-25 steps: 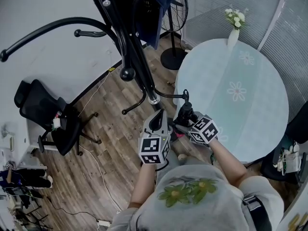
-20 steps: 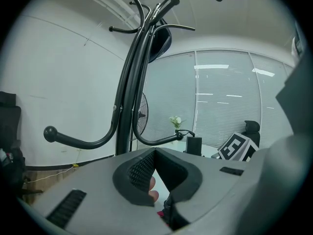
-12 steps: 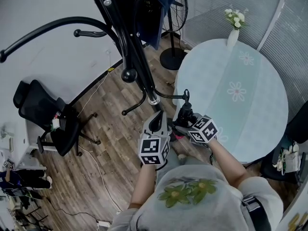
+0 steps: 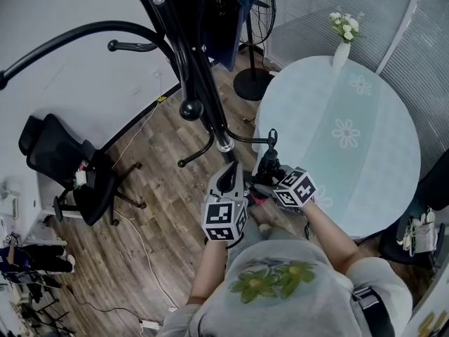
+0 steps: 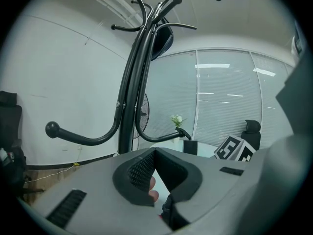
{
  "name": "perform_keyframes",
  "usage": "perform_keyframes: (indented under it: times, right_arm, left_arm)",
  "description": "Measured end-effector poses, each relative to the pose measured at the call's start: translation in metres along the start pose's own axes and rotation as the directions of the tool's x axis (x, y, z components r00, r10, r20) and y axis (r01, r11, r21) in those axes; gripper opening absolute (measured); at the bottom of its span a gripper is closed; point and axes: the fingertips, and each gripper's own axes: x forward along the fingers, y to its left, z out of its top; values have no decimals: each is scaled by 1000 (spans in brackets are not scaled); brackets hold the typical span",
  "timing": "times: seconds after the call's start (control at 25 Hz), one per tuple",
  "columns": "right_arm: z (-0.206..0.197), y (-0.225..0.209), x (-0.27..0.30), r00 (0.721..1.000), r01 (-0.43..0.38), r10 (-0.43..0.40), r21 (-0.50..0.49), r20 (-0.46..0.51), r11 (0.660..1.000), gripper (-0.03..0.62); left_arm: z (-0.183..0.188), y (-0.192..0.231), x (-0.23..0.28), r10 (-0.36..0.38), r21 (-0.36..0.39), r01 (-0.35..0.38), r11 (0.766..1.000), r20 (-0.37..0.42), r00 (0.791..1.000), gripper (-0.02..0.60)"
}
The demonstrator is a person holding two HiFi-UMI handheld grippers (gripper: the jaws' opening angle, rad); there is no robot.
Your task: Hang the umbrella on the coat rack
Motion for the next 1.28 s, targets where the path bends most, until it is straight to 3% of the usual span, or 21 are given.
perform_keyframes:
  times: [1.28]
  right_arm:
    - [9, 5, 31, 998, -39, 37, -51, -42, 998, 242]
  left_arm:
    - [-6, 6, -2, 23, -5, -23, 1000, -11, 1000, 2]
